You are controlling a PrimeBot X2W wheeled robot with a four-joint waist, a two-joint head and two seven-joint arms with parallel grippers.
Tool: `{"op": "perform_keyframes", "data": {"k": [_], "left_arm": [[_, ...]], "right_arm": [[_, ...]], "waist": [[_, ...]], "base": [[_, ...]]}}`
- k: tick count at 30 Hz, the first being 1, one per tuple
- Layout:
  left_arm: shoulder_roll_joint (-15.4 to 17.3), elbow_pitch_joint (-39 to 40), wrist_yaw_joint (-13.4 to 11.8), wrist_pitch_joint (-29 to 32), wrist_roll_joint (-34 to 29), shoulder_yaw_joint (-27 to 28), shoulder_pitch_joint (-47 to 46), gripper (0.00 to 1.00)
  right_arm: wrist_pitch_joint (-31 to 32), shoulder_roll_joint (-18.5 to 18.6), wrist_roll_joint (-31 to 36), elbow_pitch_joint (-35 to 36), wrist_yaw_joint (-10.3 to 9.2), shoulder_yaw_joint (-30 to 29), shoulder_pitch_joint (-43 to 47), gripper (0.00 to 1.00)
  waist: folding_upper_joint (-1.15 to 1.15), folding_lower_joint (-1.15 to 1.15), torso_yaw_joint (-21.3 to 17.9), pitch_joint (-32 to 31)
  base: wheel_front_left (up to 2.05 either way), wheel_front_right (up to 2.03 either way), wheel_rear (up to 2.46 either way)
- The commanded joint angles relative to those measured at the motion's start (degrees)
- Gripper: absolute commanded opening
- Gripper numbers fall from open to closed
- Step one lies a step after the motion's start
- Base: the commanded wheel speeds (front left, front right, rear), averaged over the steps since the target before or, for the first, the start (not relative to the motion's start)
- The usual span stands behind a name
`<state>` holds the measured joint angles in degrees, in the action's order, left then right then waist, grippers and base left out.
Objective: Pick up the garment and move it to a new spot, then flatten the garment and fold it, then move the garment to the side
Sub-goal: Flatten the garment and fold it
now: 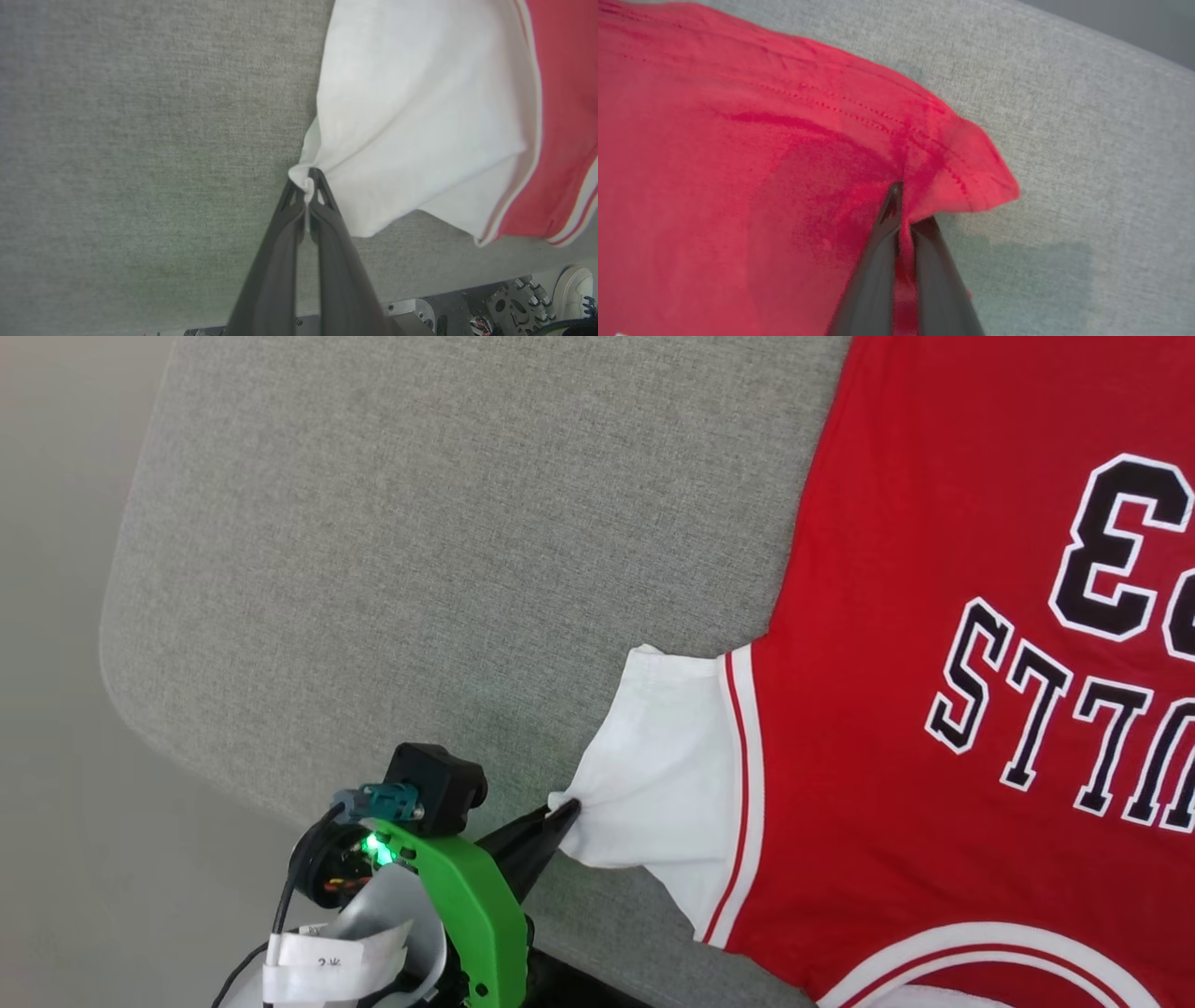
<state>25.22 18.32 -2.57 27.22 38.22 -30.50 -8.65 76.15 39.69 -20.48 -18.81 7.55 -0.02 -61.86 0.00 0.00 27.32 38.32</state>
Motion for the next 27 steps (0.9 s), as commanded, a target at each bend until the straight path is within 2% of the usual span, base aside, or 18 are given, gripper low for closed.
{"op": "perform_keyframes", "data": {"k": [1,14,19,27], "left_arm": [[0.39,-0.52,-0.57,-0.05,-0.41,0.52,-1.33,0.00],[0.99,-3.86,-2.38,0.29,-0.02,1.31,-0.21,0.00],[1.00,-5.05,-3.42,-0.06,0.82,1.66,2.06,0.00],[1.30,-6.47,-4.37,-0.41,1.33,1.82,4.24,0.00]], "right_arm": [[0.63,-0.61,-0.28,-2.23,-0.06,0.23,4.91,0.00],[-6.71,-3.14,-5.19,-2.36,-0.06,-3.80,21.54,0.00],[-11.06,-5.12,-7.75,-0.07,-0.06,-4.47,31.21,0.00],[-14.41,-6.99,-11.98,3.14,-0.06,-6.60,43.78,0.00]], "waist": [[0.00,0.00,-1.62,-2.04],[0.00,0.00,-9.33,-13.66],[0.00,0.00,-13.04,-18.88],[0.00,0.00,-17.18,-25.00]], "base": [[0.00,0.00,0.00],[0.00,0.00,0.00],[0.00,0.00,0.00],[0.00,0.00,0.00]]}}
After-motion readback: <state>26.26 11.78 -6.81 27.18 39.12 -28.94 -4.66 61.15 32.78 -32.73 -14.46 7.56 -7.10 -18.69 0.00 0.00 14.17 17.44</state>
